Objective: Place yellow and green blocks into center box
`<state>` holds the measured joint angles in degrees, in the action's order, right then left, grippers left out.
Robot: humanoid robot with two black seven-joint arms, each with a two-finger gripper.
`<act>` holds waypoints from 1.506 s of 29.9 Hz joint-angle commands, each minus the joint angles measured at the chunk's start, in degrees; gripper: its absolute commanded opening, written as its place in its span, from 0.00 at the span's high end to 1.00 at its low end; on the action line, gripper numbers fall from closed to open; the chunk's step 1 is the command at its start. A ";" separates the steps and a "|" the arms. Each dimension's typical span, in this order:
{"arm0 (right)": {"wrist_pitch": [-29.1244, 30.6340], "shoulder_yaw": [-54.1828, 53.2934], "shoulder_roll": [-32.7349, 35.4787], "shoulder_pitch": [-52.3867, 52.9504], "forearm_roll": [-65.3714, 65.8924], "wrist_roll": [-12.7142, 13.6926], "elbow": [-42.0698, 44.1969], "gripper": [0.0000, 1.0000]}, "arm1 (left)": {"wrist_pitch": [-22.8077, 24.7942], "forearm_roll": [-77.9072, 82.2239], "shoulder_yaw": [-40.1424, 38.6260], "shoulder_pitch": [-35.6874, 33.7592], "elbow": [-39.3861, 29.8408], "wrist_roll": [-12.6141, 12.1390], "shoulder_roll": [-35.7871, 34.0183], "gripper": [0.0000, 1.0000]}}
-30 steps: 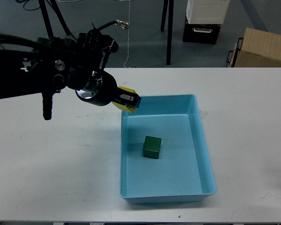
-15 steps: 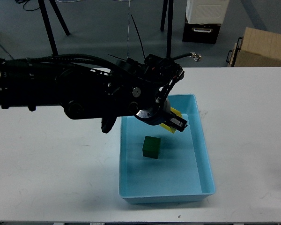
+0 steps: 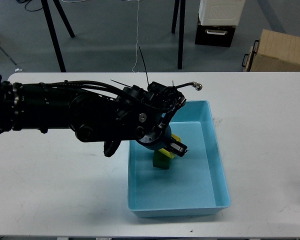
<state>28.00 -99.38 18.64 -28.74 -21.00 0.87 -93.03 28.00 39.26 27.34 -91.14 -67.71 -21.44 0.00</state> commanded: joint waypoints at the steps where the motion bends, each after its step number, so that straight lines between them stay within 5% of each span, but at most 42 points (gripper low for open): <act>1: 0.00 -0.20 0.00 -0.53 0.00 0.01 0.04 0.07 | 0.00 -0.15 1.75 -0.17 0.12 0.87 0.00 0.16; 3: 0.00 -0.20 0.00 -0.62 0.00 0.01 0.13 0.06 | 0.00 -0.94 1.76 -0.35 0.12 0.87 0.00 0.05; 6: 0.00 -0.12 -0.09 -0.88 0.00 0.01 0.13 0.06 | 0.00 -2.52 1.67 -0.79 0.38 0.78 0.00 0.02; 14: 0.00 -0.20 -0.09 -0.97 0.00 0.01 0.04 0.06 | 0.00 -2.96 0.27 -1.14 0.73 0.87 -0.78 0.01; 20: 0.00 -0.12 -0.09 -0.97 0.00 0.01 -0.05 0.06 | 0.00 -8.58 -10.53 -2.37 0.82 2.71 -7.63 0.01; 24: 0.00 0.14 -0.18 -0.88 0.00 0.01 -0.05 0.06 | 0.00 -12.19 -22.64 1.56 0.21 6.14 -16.24 0.00; 30: 0.00 0.85 -0.27 -0.53 0.00 0.09 0.04 0.06 | 0.00 -12.90 -46.19 15.62 0.21 5.97 -19.42 0.00; 41: 0.00 1.02 4.57 4.92 -0.27 -0.08 0.30 0.06 | 0.00 -22.21 -89.96 40.40 -0.67 5.44 -15.91 0.00; 45: 0.00 1.55 4.13 4.83 -0.27 0.01 0.30 0.04 | 0.00 -23.09 -103.51 54.10 -9.52 4.83 -13.02 0.00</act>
<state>28.00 -98.19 23.03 -23.92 -21.26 0.80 -92.77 27.96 16.76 -65.85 -47.49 -70.46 -16.04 -15.19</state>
